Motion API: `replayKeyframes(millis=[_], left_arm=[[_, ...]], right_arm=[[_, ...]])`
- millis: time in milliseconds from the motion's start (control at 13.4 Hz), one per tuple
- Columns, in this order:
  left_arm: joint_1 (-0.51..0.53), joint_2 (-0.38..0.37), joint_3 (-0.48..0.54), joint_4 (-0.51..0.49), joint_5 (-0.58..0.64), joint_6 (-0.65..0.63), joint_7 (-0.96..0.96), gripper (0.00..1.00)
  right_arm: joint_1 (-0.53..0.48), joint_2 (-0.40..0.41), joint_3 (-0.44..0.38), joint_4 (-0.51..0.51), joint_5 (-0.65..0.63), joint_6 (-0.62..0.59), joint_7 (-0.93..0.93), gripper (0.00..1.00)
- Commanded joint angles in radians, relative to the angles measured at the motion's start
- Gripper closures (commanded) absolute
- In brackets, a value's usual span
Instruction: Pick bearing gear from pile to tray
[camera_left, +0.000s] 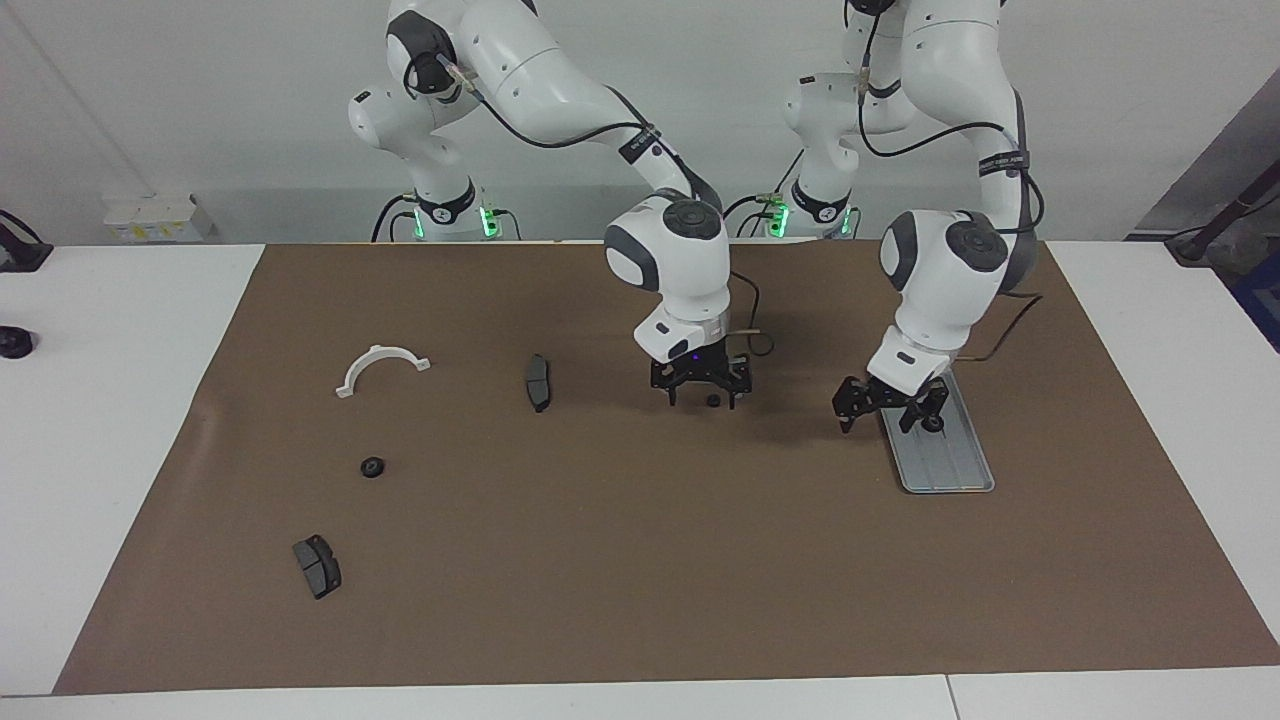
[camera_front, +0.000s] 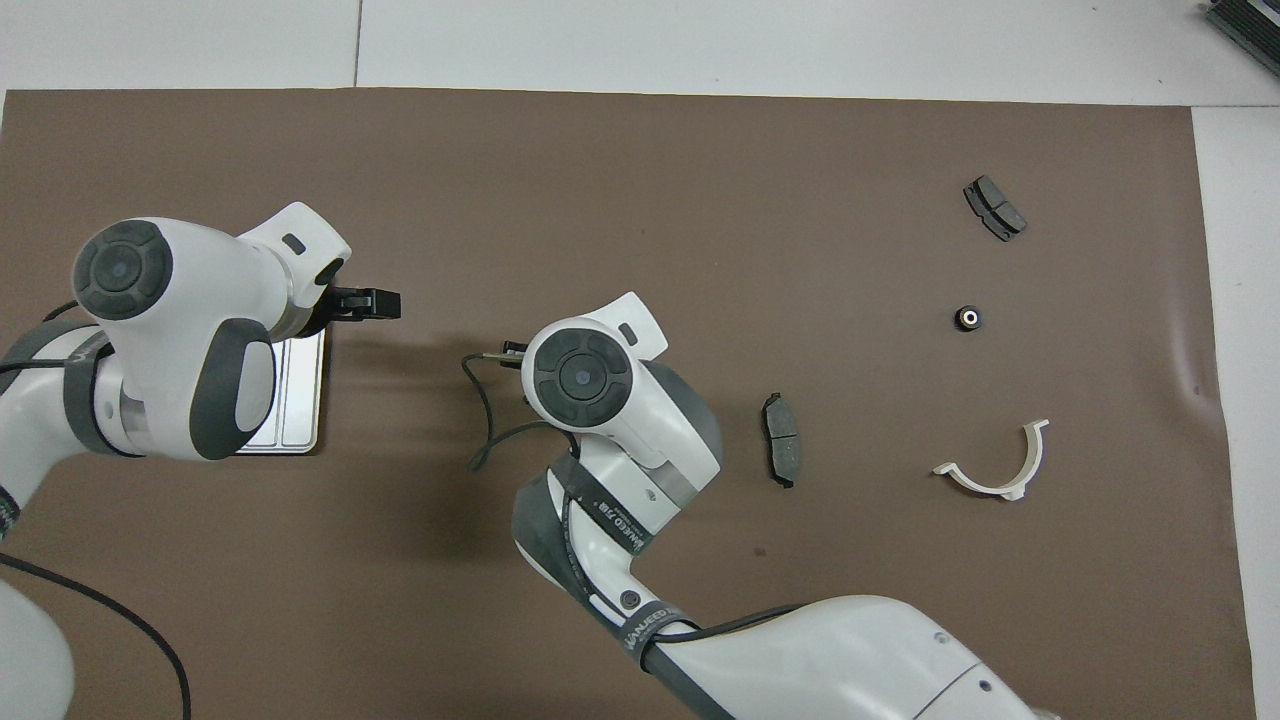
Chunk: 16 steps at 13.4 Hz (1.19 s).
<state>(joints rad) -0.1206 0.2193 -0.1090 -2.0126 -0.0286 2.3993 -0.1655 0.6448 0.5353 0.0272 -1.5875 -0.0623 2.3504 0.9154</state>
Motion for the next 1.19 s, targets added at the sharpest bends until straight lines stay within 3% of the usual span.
replayKeyframes(millis=[0,149,447,745,1118], left_arm=[[-0.115,0.060,0.017,0.070,-0.005,0.000,-0.126,0.00],[-0.189,0.077,0.018,0.077,-0.005,-0.005,-0.192,0.00],[-0.287,0.081,0.018,0.046,-0.004,-0.025,-0.230,0.20],[-0.330,0.078,0.018,0.002,-0.004,-0.028,-0.229,0.37],[-0.367,0.068,0.018,-0.014,-0.004,-0.072,-0.230,0.49]], right_arm=[[-0.101,-0.142,0.013,-0.142,-0.013,-0.006,-0.108,0.00],[-0.178,-0.208,0.014,-0.198,-0.010,-0.019,-0.234,0.00],[-0.324,-0.256,0.014,-0.242,-0.007,-0.026,-0.404,0.00],[-0.483,-0.255,0.016,-0.269,0.004,-0.016,-0.648,0.00],[-0.657,-0.183,0.017,-0.270,0.006,0.075,-0.858,0.00]])
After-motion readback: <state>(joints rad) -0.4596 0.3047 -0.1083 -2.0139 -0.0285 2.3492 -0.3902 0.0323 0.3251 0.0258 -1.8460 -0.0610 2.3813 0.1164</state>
